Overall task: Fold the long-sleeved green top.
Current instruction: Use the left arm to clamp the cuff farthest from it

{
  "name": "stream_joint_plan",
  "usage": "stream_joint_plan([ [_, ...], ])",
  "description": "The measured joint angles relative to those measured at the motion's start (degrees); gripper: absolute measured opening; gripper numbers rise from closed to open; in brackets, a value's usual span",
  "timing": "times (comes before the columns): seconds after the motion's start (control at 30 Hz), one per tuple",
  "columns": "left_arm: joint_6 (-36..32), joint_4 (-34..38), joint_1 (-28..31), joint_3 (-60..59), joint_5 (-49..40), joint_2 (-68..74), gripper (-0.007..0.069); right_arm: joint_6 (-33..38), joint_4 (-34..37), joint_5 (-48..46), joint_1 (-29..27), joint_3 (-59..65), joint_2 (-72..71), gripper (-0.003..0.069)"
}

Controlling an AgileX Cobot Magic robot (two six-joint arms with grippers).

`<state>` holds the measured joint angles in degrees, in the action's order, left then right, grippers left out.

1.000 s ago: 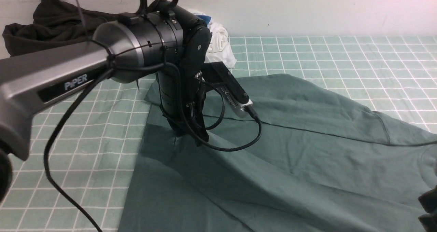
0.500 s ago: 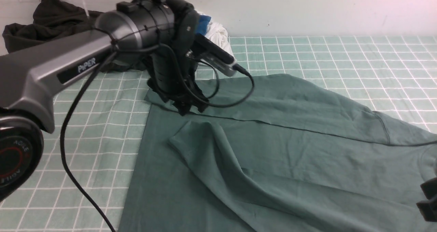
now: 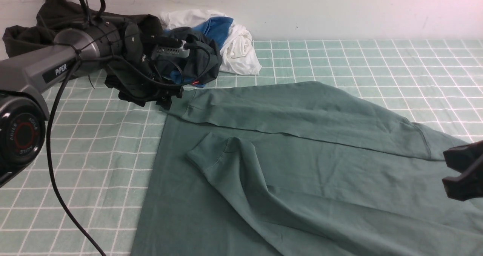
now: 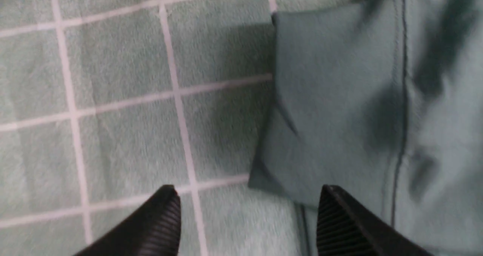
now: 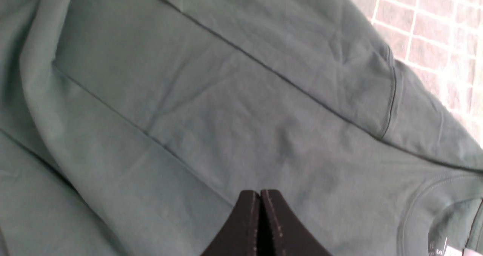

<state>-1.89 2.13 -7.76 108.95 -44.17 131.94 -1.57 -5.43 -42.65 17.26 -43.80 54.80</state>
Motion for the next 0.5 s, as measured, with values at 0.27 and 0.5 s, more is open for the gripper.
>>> stream_joint_plan([
  [0.27, -2.5, 4.6, 0.5, 2.8, 1.3, 3.4, 0.0253, -0.2, 0.0, 0.7, 0.0, 0.0, 0.0, -0.0014],
  [0.5, -5.1, 5.0, 0.3, 5.1, -1.1, 3.4, 0.0016, -0.2, 0.0, 0.2, 0.0, 0.0, 0.0, -0.0014],
])
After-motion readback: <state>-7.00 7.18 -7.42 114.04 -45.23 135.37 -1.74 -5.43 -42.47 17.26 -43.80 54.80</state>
